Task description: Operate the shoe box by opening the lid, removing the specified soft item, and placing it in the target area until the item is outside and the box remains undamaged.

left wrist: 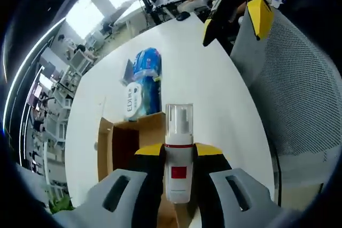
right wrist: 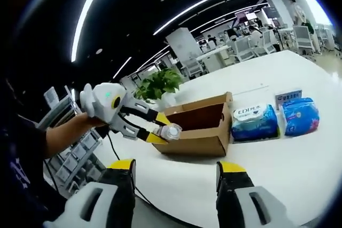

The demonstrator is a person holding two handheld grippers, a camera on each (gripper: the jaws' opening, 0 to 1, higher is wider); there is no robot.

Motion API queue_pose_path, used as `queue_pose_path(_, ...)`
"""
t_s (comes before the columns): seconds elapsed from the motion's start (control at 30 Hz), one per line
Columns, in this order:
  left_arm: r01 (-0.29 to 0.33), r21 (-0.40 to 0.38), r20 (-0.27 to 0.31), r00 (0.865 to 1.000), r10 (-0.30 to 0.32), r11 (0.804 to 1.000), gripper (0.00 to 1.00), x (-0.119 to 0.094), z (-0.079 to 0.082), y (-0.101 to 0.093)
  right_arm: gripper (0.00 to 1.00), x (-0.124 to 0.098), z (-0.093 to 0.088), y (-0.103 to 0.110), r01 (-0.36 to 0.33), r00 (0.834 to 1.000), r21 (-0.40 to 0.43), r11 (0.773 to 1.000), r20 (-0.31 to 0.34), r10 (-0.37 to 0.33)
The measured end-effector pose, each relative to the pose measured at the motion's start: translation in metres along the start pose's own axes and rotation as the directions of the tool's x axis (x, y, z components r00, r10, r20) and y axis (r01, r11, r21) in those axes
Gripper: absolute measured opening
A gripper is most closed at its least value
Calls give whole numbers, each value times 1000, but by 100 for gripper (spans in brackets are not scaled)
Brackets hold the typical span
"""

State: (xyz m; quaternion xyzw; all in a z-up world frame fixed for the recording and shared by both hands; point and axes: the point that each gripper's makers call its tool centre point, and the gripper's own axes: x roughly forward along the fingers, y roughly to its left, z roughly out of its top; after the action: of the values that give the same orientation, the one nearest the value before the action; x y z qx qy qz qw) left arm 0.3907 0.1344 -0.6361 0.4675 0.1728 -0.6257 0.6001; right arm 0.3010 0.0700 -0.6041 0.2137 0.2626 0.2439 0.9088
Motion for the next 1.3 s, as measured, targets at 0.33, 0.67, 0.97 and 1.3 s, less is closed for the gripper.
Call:
queue_pose_path(0.33,6,33,74,997,-9,999,19,9,25,-18,58,5,-6,9,-17,999,-19,1000,-34,17)
queue_pose_path(0.67,0,82,155,988,-13,997,19,8,50,-31,53,9,-9,10,-2,999,23,1000,-49,4)
queue_pose_path(0.97,-19,91,190,982,2,996,19,7,57,-32,52,9,-8,13,-15,999,78,997,-47,19)
queue_pose_path(1.3,-44,124,214,977,16,991,19,4,64,-31,46,10,-1,11,-24,1000,201,979,-7,26)
